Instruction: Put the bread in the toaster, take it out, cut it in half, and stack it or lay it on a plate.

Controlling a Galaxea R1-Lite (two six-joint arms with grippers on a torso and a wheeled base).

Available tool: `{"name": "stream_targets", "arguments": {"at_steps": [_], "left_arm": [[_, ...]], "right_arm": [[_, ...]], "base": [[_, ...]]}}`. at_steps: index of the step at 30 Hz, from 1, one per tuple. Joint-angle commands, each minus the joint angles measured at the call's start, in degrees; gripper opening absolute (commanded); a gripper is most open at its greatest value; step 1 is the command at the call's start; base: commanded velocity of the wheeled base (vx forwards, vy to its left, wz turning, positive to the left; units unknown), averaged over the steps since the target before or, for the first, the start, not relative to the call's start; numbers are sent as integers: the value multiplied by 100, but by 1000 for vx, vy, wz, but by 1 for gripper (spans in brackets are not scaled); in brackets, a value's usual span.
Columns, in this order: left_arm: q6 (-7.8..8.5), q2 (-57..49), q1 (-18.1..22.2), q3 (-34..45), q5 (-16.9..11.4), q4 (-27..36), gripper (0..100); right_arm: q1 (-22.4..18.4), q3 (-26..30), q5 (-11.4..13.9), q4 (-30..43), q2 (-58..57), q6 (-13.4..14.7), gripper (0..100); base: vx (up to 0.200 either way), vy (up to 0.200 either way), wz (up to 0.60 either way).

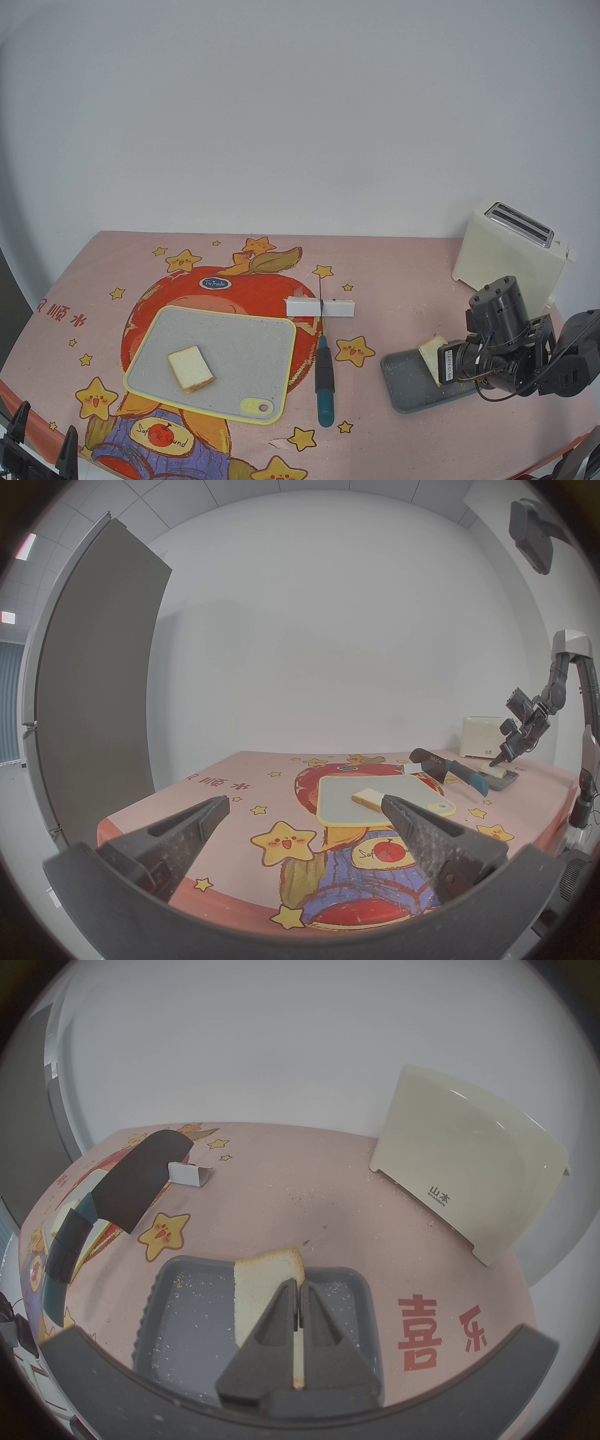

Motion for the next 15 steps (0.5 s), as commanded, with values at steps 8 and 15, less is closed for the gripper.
{"name": "stream_targets", "arguments": {"at_steps": [8, 15], "left_arm": [[-1, -93, 2, 101, 1, 0, 100], [-1, -93, 2, 101, 1, 0, 100]], "right_arm": [[41, 6, -21, 12, 20, 26, 0], [50, 77, -109, 20, 29, 17, 0]], "base": [[0, 0, 0], [0, 0, 0]]}}
